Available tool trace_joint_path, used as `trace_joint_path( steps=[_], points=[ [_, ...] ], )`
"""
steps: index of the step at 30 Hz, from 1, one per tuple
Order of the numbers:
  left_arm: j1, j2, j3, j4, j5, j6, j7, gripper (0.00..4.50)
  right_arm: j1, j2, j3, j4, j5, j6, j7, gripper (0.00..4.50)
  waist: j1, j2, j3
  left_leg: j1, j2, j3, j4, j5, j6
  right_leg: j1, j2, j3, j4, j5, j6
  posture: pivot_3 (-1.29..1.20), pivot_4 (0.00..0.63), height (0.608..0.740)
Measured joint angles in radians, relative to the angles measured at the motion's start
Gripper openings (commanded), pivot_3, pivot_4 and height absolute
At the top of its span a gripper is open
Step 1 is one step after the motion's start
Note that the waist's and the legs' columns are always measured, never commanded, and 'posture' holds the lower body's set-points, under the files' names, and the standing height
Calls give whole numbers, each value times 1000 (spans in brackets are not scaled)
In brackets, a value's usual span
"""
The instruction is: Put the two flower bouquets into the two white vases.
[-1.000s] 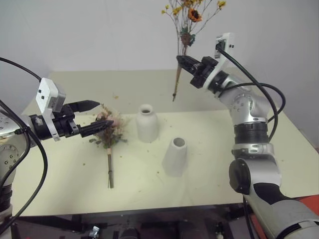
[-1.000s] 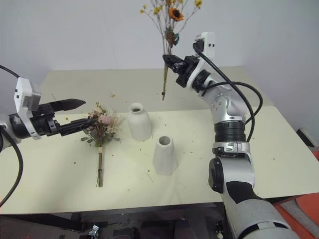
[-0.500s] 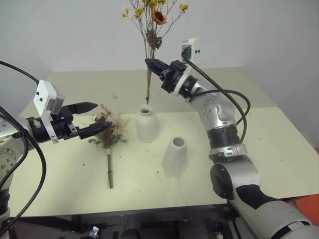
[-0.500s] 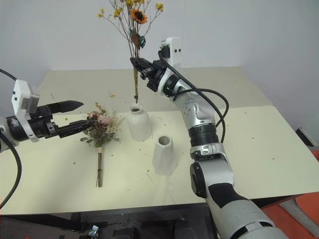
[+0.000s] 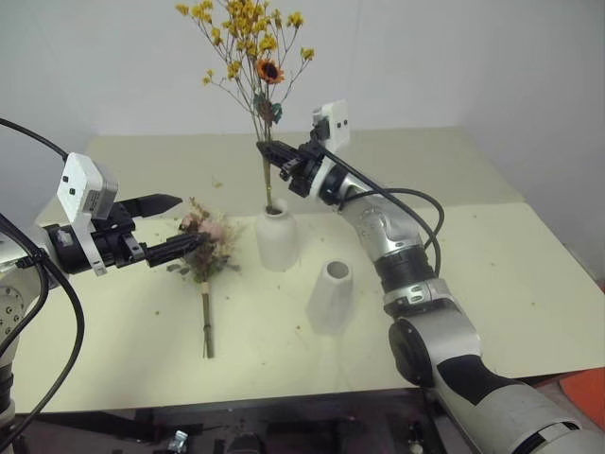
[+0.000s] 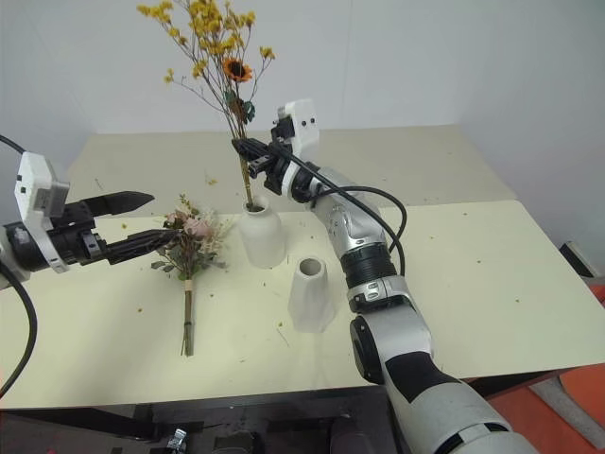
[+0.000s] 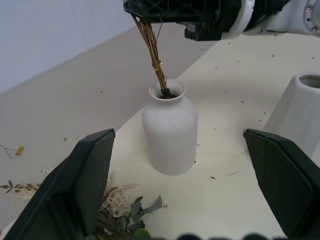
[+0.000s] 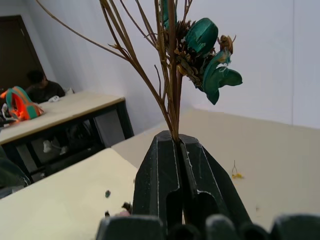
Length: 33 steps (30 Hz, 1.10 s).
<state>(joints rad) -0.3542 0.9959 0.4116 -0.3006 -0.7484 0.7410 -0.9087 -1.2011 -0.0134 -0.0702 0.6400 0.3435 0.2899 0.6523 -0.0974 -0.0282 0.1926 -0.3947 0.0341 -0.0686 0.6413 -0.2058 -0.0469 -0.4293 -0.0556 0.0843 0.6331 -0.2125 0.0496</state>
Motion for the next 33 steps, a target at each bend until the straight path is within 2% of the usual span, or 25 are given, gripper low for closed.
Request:
trace_joint_path(
  steps=[4,7,18,29,33],
  points=[
    [2,0,0,-9,0,0,0,4500,3,-12,10,0,-9,-1,9,53,0,0,0,0,0,0,0,0,0,0,0,0,0,0,0,0,150,740],
    [7,0,0,-15,0,0,0,4500,20,-29,21,-3,-20,-1,23,714,0,0,0,0,0,0,0,0,0,0,0,0,0,0,0,0,150,740],
    [9,0,1,-16,0,1,-2,4500,102,-101,61,-131,-27,3,112,4482,0,0,0,0,0,0,0,0,0,0,0,0,0,0,0,0,150,740],
    [9,0,0,-16,0,0,-3,4500,184,-188,150,-259,-29,42,258,4482,1,0,0,0,0,0,0,0,0,0,0,0,0,-1,1,0,150,740],
    [14,0,3,-19,0,3,4,4500,198,-251,180,-262,-49,57,299,4482,2,0,0,0,0,0,0,0,0,0,0,0,0,-1,1,0,150,740]
  ],
)
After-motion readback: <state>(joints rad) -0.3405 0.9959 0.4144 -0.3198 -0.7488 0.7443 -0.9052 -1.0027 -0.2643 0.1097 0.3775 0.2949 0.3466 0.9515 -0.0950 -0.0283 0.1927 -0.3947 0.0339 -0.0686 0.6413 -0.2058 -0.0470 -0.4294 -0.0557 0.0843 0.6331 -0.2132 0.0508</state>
